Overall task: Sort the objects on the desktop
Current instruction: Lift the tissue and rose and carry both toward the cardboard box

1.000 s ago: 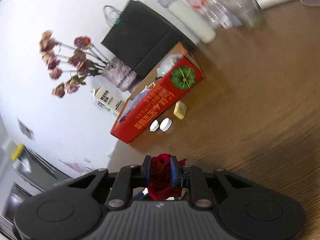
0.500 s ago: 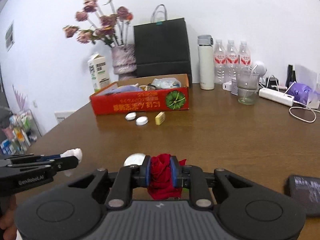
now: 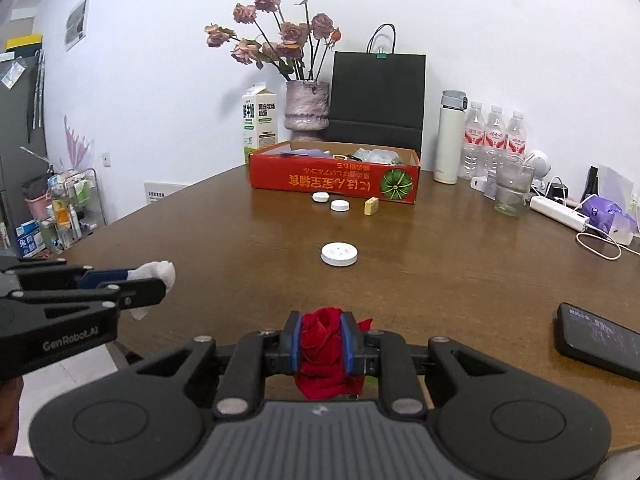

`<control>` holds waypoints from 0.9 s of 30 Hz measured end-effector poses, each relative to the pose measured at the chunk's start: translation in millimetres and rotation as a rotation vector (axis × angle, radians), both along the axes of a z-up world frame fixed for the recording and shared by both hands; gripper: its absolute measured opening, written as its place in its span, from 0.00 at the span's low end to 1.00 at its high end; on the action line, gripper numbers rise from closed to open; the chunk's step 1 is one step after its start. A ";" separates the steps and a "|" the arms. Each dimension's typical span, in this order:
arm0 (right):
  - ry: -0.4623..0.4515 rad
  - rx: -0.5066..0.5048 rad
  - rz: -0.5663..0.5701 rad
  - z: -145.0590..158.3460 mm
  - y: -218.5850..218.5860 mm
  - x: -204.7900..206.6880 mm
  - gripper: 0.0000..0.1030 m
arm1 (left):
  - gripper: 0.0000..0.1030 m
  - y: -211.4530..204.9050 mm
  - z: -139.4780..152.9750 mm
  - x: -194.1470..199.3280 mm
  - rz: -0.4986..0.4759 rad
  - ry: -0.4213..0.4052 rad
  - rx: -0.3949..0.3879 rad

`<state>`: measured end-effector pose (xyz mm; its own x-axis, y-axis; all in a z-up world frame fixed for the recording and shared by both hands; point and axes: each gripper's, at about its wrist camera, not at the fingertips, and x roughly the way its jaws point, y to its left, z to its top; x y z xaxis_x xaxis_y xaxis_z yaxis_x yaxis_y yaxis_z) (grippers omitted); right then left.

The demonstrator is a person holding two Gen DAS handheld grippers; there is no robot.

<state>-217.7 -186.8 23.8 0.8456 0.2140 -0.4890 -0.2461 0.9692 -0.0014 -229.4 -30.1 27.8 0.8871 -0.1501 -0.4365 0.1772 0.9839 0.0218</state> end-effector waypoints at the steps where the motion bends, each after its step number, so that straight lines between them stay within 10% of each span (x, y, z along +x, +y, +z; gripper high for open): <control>1: -0.001 0.001 -0.003 0.7 -0.7 -2.6 0.18 | 0.18 0.0 0.7 -1.2 -0.003 -0.003 0.000; 15: -0.047 0.010 -0.020 13.4 -3.2 23.5 0.18 | 0.18 4.0 14.0 34.0 -0.017 -0.002 -0.059; 27: -0.136 0.068 0.017 76.6 -16.5 168.9 0.19 | 0.18 8.0 73.5 178.5 -0.083 -0.086 -0.106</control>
